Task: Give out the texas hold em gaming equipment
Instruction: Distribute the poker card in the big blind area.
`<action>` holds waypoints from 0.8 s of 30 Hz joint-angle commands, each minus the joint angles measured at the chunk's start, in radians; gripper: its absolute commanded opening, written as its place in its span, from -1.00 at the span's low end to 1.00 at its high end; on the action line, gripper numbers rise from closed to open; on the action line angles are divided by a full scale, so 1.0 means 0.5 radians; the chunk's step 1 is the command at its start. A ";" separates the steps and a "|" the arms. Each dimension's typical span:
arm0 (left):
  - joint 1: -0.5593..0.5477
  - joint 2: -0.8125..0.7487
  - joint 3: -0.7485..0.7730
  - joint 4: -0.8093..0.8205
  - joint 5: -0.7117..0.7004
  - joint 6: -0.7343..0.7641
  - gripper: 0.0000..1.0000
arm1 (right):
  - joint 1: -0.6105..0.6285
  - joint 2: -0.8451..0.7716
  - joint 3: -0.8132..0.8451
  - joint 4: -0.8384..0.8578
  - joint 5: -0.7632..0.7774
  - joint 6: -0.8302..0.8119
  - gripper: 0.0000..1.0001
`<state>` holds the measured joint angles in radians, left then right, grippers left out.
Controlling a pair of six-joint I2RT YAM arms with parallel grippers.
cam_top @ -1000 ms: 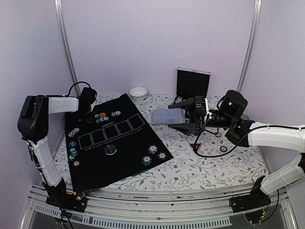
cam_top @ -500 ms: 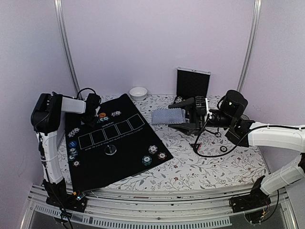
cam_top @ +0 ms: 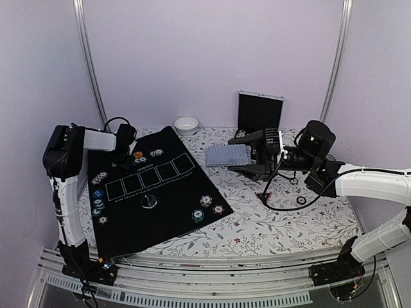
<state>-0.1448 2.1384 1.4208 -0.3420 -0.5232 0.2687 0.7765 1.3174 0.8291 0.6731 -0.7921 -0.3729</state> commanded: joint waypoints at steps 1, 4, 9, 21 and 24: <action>0.014 0.006 0.050 -0.120 0.106 -0.093 -0.46 | -0.013 -0.046 -0.002 0.022 -0.015 0.034 0.18; 0.014 -0.040 0.070 -0.194 0.110 -0.140 -0.33 | -0.016 -0.045 0.001 0.022 -0.019 0.034 0.18; 0.002 -0.208 0.110 -0.349 0.187 -0.239 -0.23 | -0.016 -0.049 -0.004 0.022 -0.017 0.037 0.18; -0.591 -1.355 -0.236 0.066 0.857 0.112 -0.01 | -0.016 -0.052 -0.004 0.018 -0.072 0.044 0.18; -0.880 -1.670 -0.453 0.222 1.277 0.414 0.01 | -0.018 -0.049 -0.004 0.022 -0.081 0.055 0.18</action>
<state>-0.4366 1.4612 1.3197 -0.3584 -0.1844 0.2657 0.7753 1.3170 0.8291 0.6735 -0.8101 -0.3687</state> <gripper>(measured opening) 0.502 0.592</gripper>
